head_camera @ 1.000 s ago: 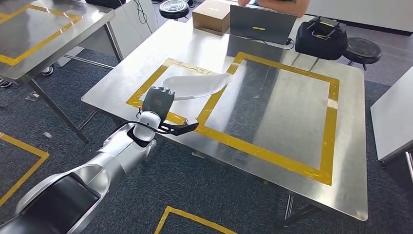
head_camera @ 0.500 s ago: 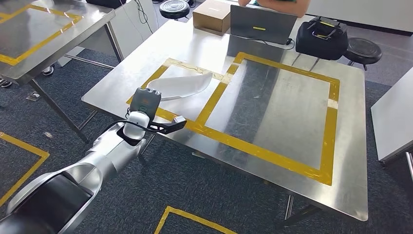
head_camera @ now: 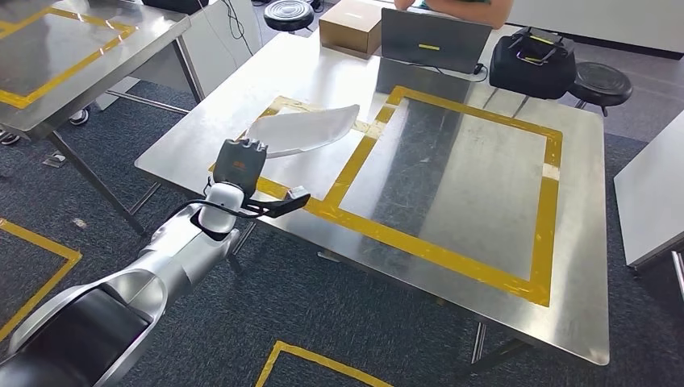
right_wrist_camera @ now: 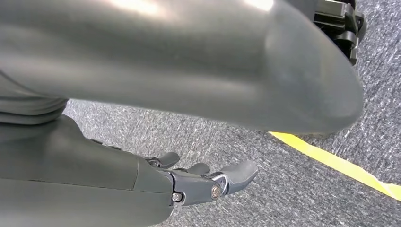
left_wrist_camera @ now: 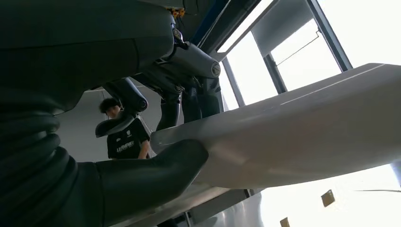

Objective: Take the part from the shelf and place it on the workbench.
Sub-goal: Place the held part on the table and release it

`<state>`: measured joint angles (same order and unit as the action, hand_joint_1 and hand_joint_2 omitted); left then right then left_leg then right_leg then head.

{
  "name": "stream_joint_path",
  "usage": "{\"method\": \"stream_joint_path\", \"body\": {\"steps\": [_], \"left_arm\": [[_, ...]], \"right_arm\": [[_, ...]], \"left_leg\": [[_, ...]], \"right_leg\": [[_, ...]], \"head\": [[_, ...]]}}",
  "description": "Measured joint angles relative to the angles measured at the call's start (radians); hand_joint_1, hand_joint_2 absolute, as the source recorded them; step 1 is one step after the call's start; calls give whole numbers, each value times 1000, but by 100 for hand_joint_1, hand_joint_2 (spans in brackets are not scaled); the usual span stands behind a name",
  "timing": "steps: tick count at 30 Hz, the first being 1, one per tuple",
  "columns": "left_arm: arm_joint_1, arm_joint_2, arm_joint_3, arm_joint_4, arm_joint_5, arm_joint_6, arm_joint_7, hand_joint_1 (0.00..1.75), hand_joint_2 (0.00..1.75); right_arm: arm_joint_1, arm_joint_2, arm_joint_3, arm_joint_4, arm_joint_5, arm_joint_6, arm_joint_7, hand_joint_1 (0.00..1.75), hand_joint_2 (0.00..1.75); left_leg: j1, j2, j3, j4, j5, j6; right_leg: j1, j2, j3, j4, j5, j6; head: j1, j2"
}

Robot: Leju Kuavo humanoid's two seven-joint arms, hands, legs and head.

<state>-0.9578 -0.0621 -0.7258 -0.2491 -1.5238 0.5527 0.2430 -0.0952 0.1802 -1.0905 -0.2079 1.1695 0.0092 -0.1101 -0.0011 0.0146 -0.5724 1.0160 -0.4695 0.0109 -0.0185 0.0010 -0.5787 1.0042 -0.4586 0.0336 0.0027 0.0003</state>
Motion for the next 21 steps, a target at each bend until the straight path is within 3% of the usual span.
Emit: {"method": "stream_joint_path", "body": {"steps": [13,21], "left_arm": [[4,-8,44,0,27,116,-112,175,175],[8,-15,87,-1,44,124,-149,175,175]], "right_arm": [[-2,11,0,0,-2,0,0,0,0],[-6,11,0,0,1,0,1,0,0]], "left_leg": [[0,0,0,0,0,0],[0,0,0,0,0,0]], "right_leg": [[0,0,0,0,0,0],[0,0,0,0,0,0]], "head": [[0,0],[0,0]]}}
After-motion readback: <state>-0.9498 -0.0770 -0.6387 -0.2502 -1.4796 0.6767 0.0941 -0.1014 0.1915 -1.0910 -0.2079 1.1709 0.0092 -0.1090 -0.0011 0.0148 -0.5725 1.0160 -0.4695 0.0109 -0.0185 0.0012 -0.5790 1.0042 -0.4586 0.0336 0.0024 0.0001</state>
